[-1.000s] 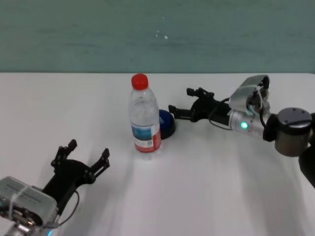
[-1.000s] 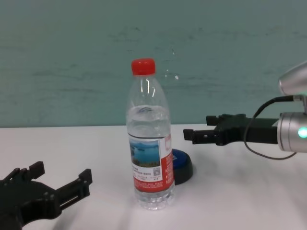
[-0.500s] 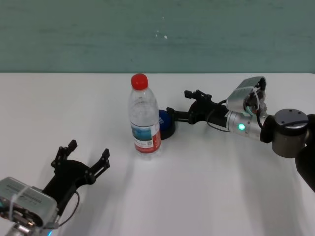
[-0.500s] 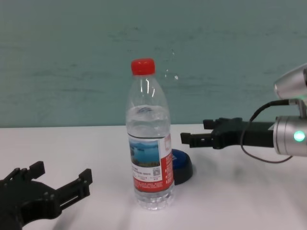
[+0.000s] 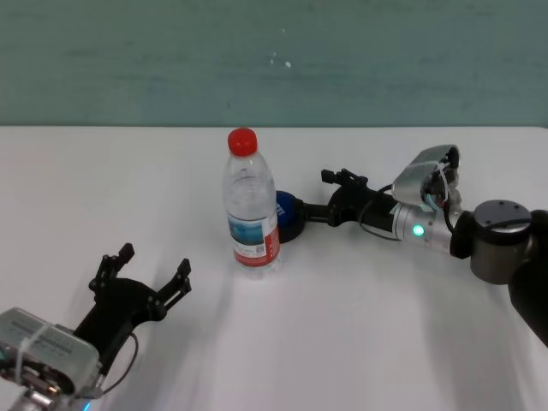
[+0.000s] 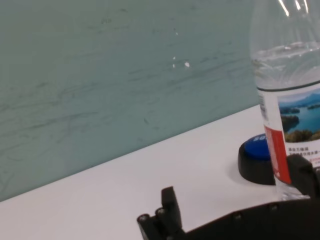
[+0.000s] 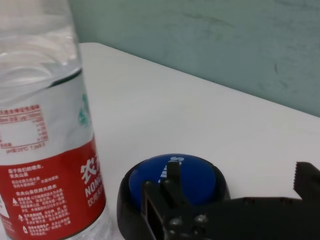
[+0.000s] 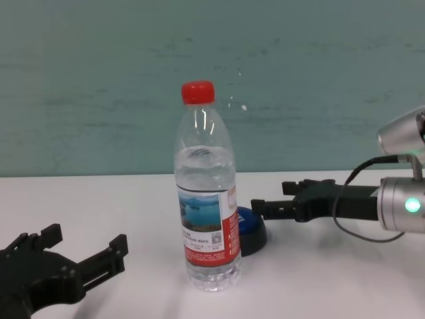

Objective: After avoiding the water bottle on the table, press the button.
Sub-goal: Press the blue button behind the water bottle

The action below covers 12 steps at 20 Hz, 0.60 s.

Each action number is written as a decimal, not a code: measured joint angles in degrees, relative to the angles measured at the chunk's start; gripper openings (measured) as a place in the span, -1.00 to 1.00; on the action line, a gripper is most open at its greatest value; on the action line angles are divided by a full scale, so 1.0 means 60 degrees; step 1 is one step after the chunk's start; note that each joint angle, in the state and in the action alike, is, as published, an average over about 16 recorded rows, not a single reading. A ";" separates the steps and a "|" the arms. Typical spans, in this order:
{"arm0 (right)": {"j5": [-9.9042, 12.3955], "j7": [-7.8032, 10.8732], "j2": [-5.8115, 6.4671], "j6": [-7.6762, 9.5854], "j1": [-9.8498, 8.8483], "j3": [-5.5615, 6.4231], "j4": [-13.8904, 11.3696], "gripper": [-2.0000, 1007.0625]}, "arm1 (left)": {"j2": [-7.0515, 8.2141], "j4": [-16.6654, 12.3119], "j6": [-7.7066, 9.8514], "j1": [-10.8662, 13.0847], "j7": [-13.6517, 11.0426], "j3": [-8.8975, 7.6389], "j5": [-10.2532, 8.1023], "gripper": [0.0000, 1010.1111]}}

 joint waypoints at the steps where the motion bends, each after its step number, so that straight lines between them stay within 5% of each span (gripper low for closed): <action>1: 0.0001 0.0012 -0.0014 -0.0013 0.0002 0.0012 0.0056 0.99 | 0.0000 0.0000 0.0000 0.0000 0.0000 0.0000 0.0000 0.98; 12: -0.0015 0.0070 -0.0067 -0.0052 -0.0024 0.0128 0.0340 0.99 | 0.0000 0.0000 0.0000 0.0000 0.0000 0.0000 0.0000 0.98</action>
